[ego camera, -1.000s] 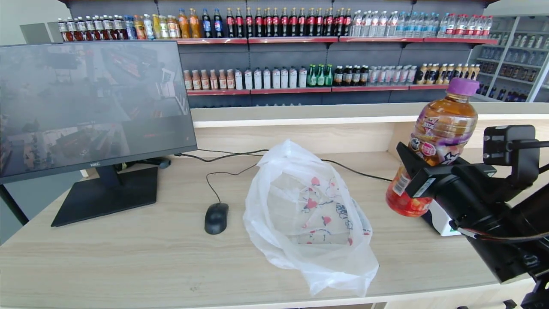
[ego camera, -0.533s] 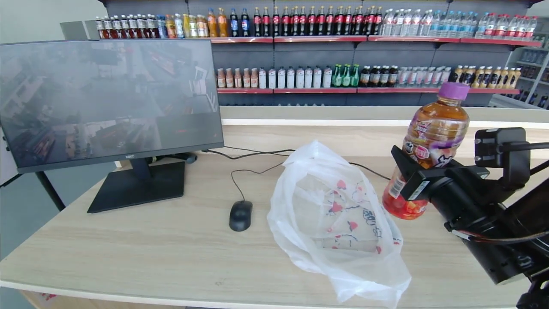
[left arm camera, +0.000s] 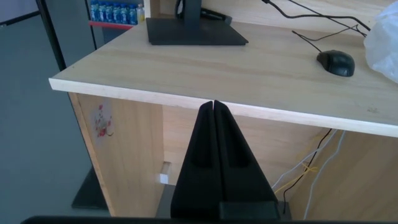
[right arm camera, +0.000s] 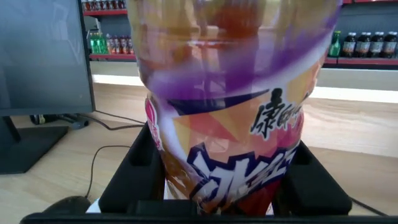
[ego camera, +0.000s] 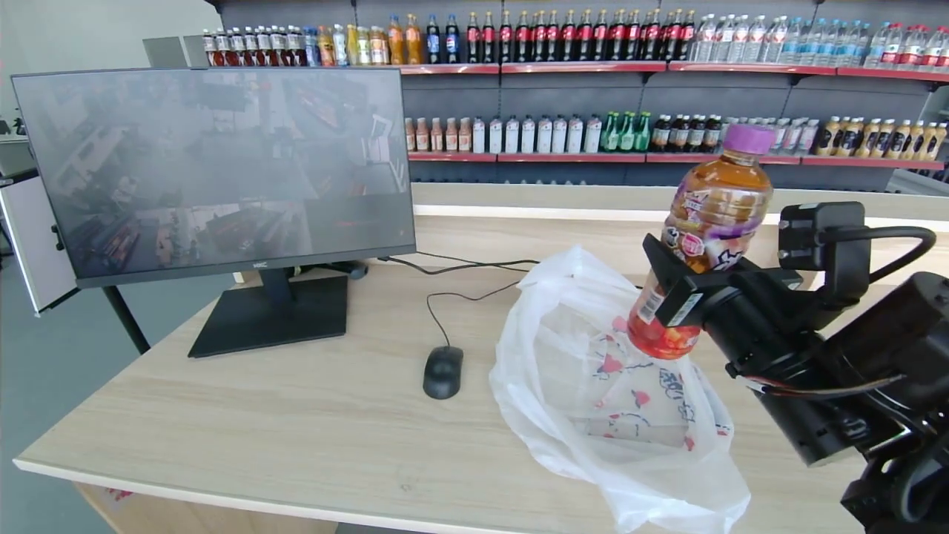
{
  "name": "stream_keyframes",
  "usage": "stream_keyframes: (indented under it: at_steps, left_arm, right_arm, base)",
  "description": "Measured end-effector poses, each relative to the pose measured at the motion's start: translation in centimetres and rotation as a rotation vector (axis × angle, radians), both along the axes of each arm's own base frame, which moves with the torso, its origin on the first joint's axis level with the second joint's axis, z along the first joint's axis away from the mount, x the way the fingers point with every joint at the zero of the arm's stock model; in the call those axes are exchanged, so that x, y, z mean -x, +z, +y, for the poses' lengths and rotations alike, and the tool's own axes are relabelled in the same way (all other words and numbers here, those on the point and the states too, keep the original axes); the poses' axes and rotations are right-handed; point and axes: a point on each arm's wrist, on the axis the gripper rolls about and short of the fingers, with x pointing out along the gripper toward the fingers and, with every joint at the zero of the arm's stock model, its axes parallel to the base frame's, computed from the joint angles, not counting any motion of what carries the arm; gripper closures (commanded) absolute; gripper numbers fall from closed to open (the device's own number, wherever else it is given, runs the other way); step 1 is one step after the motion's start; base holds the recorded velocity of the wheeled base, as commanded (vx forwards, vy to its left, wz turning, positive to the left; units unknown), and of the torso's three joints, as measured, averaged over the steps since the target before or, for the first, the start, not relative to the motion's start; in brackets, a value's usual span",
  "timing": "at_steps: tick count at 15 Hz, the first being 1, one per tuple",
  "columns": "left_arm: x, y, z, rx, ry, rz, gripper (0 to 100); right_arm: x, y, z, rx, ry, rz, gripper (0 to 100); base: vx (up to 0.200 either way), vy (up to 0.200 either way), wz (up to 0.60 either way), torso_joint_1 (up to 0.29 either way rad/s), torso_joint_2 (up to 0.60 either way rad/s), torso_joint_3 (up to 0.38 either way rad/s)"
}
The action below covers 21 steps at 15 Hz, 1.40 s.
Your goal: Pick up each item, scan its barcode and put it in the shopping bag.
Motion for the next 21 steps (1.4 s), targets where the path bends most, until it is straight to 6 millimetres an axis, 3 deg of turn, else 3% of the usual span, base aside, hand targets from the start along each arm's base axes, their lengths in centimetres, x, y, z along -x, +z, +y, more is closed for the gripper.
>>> stream_keyframes:
  at_steps: [7, 15, 21]
  left_arm:
    - [0.0, 0.0, 0.0, 0.000, 0.000, 0.000, 100]
    - [0.0, 0.0, 0.0, 0.001, 0.000, -0.004, 100]
    - [0.0, 0.0, 0.0, 0.001, 0.000, -0.003, 100]
  right_arm:
    - [-4.8, -3.2, 4.0, 0.017, 0.029, 0.050, 100]
    - [-9.2, -6.2, 5.1, 0.022, -0.010, 0.074, 100]
    - [-10.4, -8.1, 5.8, 0.037, -0.013, 0.100, 100]
  base:
    - [0.000, 0.000, 0.00, 0.000, 0.00, 0.000]
    - [0.000, 0.000, 0.00, 0.000, 0.00, 0.000]
    - [0.000, 0.000, 0.00, 0.000, 0.00, 0.000]
